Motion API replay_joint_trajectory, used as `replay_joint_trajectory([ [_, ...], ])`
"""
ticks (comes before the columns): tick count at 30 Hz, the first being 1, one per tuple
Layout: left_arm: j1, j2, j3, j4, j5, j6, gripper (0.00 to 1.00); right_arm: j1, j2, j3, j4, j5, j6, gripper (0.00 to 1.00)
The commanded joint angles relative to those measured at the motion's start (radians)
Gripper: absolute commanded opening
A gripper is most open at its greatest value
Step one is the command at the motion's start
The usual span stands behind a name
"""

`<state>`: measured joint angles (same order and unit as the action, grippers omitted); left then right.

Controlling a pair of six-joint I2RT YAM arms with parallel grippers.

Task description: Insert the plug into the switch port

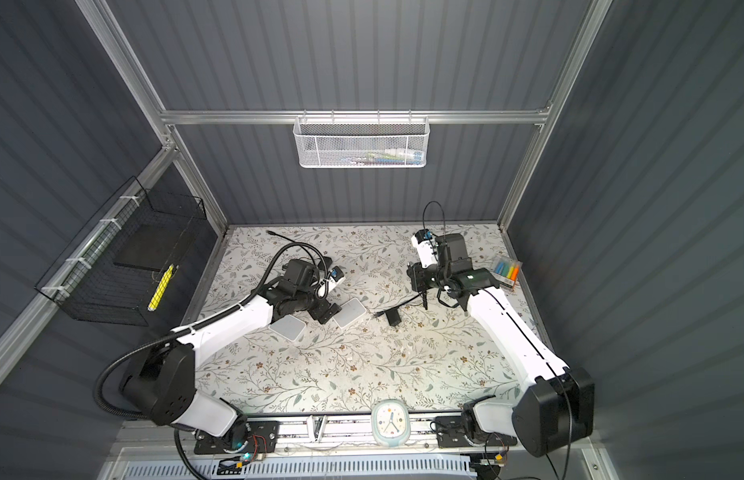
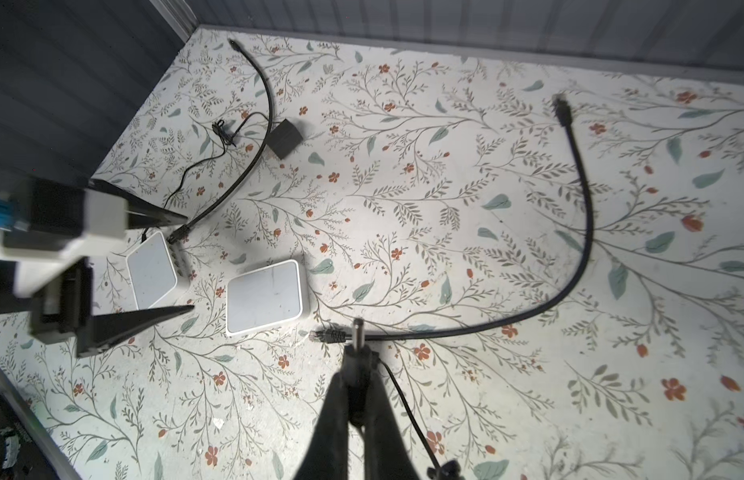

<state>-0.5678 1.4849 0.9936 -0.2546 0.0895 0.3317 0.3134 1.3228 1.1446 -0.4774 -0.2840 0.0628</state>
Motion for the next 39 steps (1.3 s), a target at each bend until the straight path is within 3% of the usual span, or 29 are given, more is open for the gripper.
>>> replay_joint_trajectory([
  [1, 0.002, -0.049, -0.056, 0.020, 0.021, -0.152, 0.86, 0.027, 0.015, 0.019, 0.006, 0.001, -0.013, 0.00],
  [8, 0.003, 0.120, -0.006, 0.018, -0.011, -0.233, 0.79, 0.048, -0.012, 0.045, -0.059, 0.031, -0.029, 0.00],
  [16, 0.022, 0.296, 0.127, -0.010, 0.047, -0.268, 0.78, 0.050, -0.122, 0.005, -0.156, 0.099, -0.028, 0.00],
  [22, 0.022, 0.340, 0.171, -0.053, 0.177, -0.285, 0.75, 0.050, -0.154, -0.015, -0.182, 0.122, -0.016, 0.00],
  [29, 0.024, 0.343, 0.142, -0.078, 0.231, -0.363, 0.72, 0.050, -0.144, -0.031, -0.154, 0.088, 0.001, 0.00],
  [33, 0.025, 0.341, 0.123, -0.065, 0.233, -0.436, 0.70, 0.056, -0.136, -0.042, -0.149, 0.082, 0.003, 0.00],
  [39, 0.025, 0.330, 0.090, 0.030, 0.327, -0.598, 0.66, 0.072, -0.136, -0.044, -0.158, 0.122, -0.011, 0.00],
])
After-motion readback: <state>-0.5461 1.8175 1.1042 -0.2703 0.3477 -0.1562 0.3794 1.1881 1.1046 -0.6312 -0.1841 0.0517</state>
